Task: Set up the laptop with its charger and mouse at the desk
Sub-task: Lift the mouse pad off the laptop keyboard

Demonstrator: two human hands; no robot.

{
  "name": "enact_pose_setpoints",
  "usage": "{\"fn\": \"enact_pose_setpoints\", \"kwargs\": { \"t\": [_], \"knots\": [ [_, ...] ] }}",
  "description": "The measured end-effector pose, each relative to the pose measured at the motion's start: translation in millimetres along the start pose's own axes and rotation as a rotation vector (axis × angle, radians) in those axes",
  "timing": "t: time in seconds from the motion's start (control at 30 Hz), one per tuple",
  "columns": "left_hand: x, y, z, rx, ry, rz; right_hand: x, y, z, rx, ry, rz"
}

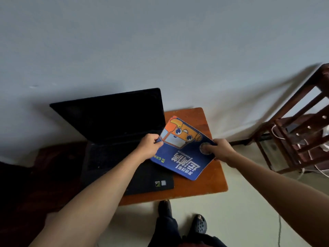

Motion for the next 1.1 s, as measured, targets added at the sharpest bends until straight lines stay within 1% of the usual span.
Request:
{"fn": "enact_pose_setpoints", "kwargs": {
  "t": [0.07,0.13,0.27,0.3,0.33,0.4,0.53,0.63,0.7,0.77,0.87,0.97,1.03,1.1],
  "knots": [
    [-13.3,-19.9,10.6,-0.066,-0.046,-0.03,-0.5,9.6,20.9,0.026,-0.025,0.063],
    [-24.3,-36.6,24.5,-0.114,-0.097,-0.023,-0.9,24.1,38.9,0.04,-0.045,0.122],
    [-40.1,-73.0,73.6,-0.169,-0.229,-0.025,-0.5,69.9,71.7,0.087,-0.011,0.215],
    [-41.7,-74.3,81.1,-0.176,-0.251,-0.021,0.0,74.5,73.0,0.105,0.002,0.218],
    [-43.5,-86.9,99.3,-0.188,-0.284,-0.034,2.8,95.8,82.7,0.102,0.001,0.229],
    [-47.2,-92.7,115.2,-0.213,-0.322,-0.043,3.2,112.9,89.3,0.098,-0.008,0.208],
    [-42.7,-115.2,165.5,-0.242,-0.405,-0.053,9.1,178.3,111.8,0.03,-0.054,0.129],
    [-30.2,-127.1,193.6,-0.21,-0.415,-0.065,16.5,217.5,122.3,-0.123,-0.104,0.085],
    [-21.2,-131.3,206.9,-0.185,-0.409,-0.077,20.0,230.3,123.7,-0.227,-0.117,0.041],
    [-13.9,-132.8,216.5,-0.129,-0.401,-0.069,20.8,236.4,123.5,-0.329,-0.135,0.001],
    [-8.6,-131.4,226.4,0.005,-0.385,-0.051,15.8,234.0,119.5,-0.428,-0.222,-0.071],
    [-2.9,-130.3,236.0,0.171,-0.297,-0.021,12.6,230.6,112.9,-0.479,-0.259,-0.123],
    [-1.4,-132.5,239.1,0.353,-0.217,-0.011,11.6,226.1,108.6,-0.558,-0.267,-0.156],
    [-0.8,-140.7,242.6,0.496,-0.158,-0.065,10.5,215.8,101.7,-0.632,-0.238,-0.22]
  ]
}}
Point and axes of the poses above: each hand's wrist, its own x-axis towards the middle knuckle, its own y-axis out of the palm, z = x × y, the point moved 5 cm from there along x, towards the middle knuckle, and after that the axes turned 10 degrees about -z, right-handed, at the moved point
